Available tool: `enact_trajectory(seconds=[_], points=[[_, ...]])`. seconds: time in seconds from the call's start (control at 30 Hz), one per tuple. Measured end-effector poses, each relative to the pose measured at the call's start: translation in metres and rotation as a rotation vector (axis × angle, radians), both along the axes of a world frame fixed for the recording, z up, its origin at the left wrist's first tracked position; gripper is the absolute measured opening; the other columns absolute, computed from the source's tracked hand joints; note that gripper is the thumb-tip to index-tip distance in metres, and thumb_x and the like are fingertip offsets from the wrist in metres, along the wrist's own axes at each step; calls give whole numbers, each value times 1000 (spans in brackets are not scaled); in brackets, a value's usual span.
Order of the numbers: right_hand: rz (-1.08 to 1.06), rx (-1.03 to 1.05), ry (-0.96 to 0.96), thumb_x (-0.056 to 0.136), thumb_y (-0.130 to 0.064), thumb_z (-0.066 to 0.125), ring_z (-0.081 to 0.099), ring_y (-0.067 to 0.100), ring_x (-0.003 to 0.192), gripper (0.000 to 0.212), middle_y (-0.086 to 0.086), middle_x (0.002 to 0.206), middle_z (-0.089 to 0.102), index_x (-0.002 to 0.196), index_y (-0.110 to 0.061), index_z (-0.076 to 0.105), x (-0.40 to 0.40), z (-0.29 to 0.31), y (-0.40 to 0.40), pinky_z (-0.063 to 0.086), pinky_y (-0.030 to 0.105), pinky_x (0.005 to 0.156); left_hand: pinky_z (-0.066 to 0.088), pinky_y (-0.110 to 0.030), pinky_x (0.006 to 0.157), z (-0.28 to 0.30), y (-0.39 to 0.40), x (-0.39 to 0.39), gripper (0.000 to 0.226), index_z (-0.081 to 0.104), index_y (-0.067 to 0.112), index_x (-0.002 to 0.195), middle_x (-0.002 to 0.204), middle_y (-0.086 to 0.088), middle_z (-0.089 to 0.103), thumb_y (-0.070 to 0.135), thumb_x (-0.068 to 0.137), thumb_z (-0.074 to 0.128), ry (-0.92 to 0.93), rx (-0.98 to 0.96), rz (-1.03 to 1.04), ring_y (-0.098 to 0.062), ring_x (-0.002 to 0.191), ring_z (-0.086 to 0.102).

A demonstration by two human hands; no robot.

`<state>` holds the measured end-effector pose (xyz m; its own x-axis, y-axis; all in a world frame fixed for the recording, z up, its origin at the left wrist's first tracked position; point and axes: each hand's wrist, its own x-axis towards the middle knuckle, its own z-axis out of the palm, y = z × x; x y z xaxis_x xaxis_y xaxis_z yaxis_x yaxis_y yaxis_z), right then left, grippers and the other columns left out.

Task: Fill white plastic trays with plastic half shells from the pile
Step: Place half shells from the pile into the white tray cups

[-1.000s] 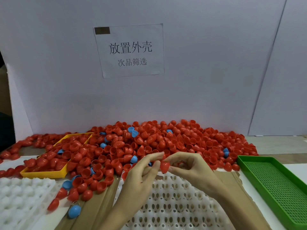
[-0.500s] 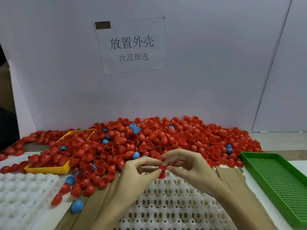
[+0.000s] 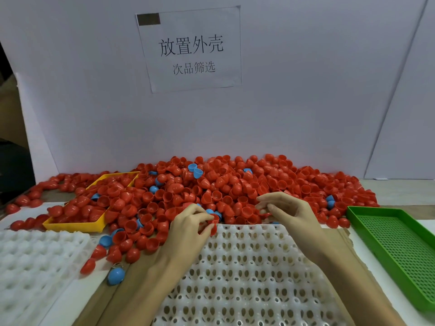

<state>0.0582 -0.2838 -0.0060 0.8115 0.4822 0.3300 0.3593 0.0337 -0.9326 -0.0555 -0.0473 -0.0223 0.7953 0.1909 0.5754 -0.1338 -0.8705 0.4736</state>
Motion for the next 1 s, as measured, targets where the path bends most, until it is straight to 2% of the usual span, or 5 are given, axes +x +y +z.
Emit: enact_trajectory(seconds=[0.23,0.4,0.6,0.77,1.0], points=[[-18,21,19,104,5,54,75,23,102,41,7,104,79,103,-26,82,5,-4,-1,62,29,89,28,-8,108,-12,6,4,25,78,19,118,137,4,54,30,100,65,55,245,-1,-11,130,39],[-54,-5,-14,103,7,53,75,22,99,43,4,102,79,101,-25,82,10,-6,-2,61,27,84,54,-32,98,-9,5,2,18,82,20,105,123,-3,69,31,94,73,67,535,51,-19,120,61],[-95,-472,-456,102,6,52,54,-3,132,45,-19,136,64,121,-29,75,10,-8,6,45,23,112,58,-30,87,-8,7,-2,17,82,16,102,107,4,77,21,86,83,-17,495,4,-14,104,71],[3,-865,-656,97,13,45,31,7,149,63,-14,155,48,145,-25,61,13,-14,18,23,24,126,56,-31,92,-8,10,-3,20,80,16,107,110,2,75,22,87,81,-53,471,-1,-16,107,69],[3,-390,-372,99,17,43,55,1,133,61,-17,131,69,123,-28,77,8,-1,7,43,26,116,52,-29,103,-2,-4,-5,25,74,19,122,124,7,66,22,98,69,-83,264,-98,-6,119,58]])
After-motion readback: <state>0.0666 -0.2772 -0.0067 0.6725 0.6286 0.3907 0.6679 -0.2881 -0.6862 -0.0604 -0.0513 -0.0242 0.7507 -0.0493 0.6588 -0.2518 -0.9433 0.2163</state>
